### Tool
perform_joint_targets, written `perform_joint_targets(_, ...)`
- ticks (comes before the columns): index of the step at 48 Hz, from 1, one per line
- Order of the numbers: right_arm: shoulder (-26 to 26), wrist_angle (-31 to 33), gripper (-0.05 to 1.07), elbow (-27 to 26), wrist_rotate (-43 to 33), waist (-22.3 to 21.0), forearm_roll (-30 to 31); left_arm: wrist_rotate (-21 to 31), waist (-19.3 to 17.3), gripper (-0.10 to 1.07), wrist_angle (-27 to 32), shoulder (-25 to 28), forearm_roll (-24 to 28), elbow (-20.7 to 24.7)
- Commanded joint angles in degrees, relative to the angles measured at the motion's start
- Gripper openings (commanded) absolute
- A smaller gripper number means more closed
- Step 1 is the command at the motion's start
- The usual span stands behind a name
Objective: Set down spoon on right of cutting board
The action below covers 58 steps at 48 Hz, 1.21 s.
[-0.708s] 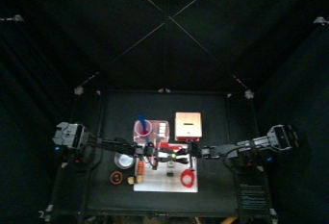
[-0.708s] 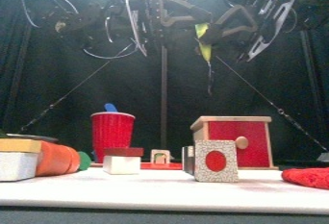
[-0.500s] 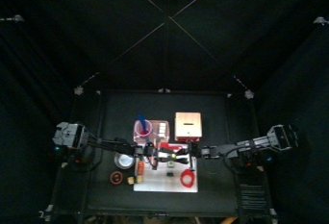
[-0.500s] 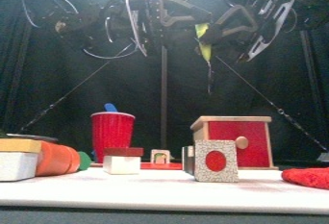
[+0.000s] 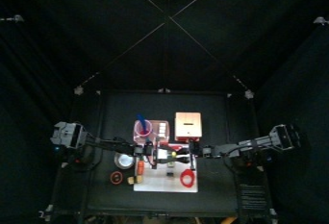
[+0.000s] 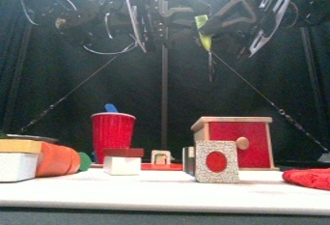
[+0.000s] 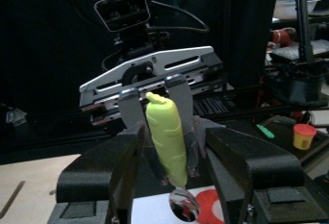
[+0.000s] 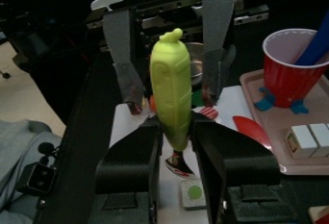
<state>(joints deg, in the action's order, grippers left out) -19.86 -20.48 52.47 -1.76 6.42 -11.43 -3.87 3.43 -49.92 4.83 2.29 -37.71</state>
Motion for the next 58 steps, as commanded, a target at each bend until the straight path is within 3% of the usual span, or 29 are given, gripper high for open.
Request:
perform_joint_targets(1, -1.8, 0.0, 0.57, -0.8, 0.1, 0.0, -0.5, -0.3, -0.3, 0.84, -0.4, -2.1, 0.4, 0.2)
perform_joint_targets(19, -6.2, 2.1, 0.57, 3.5, 0.1, 0.0, -4.0, -2.2, -0.3, 0.84, -1.7, -5.8, 0.1, -3.4)
perform_joint_targets(34, -7.4, 5.5, 0.57, 6.8, 0.1, 0.0, -7.0, -2.0, 0.4, 0.84, -1.8, -6.0, -2.2, -7.2)
perform_joint_targets(58, -5.9, 18.7, 0.57, 8.1, -0.1, -2.8, -12.5, -2.0, 0.6, 0.84, -1.8, -6.0, -3.9, -7.9)
